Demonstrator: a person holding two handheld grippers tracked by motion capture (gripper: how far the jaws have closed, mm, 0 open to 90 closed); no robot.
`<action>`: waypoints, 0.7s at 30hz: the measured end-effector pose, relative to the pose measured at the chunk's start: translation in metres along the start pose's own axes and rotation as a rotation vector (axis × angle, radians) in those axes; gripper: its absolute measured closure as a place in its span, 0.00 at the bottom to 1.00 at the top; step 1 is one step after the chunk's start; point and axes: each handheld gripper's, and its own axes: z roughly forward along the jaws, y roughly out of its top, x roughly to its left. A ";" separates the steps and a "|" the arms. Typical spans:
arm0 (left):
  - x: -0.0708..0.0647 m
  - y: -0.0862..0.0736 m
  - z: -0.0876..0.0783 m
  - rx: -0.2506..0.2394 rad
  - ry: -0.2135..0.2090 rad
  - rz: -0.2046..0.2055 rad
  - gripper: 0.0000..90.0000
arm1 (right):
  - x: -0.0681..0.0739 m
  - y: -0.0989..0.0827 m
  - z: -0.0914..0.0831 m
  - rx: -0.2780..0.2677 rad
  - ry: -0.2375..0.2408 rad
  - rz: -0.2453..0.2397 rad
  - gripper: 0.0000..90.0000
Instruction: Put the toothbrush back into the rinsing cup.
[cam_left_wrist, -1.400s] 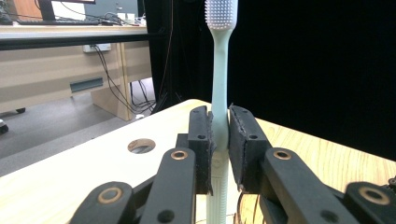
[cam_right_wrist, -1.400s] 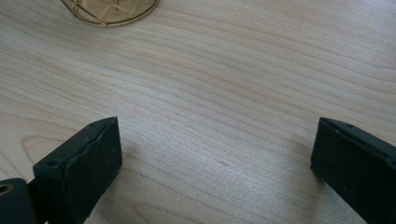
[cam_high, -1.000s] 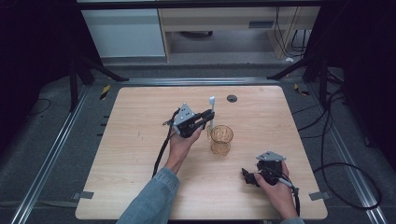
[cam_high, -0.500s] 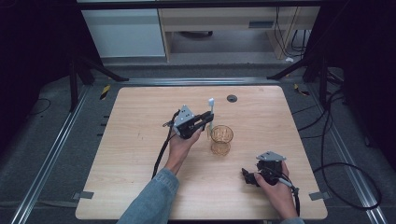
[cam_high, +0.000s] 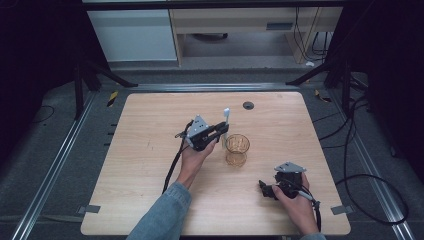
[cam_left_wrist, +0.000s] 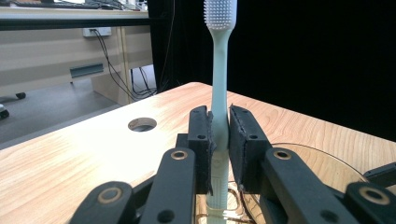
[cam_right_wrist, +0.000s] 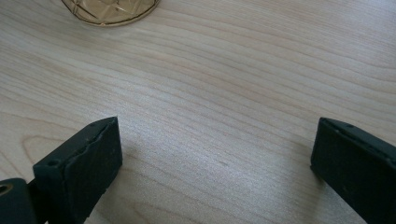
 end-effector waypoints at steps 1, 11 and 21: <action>0.000 0.000 0.000 0.000 0.000 -0.001 0.87 | 0.000 0.000 0.000 0.000 0.000 0.000 0.03; 0.001 -0.003 0.000 0.002 -0.002 -0.004 0.87 | 0.000 0.000 0.000 0.000 0.001 -0.001 0.03; 0.001 -0.007 0.000 0.007 0.002 -0.008 0.87 | 0.000 0.000 0.000 0.000 0.001 -0.001 0.03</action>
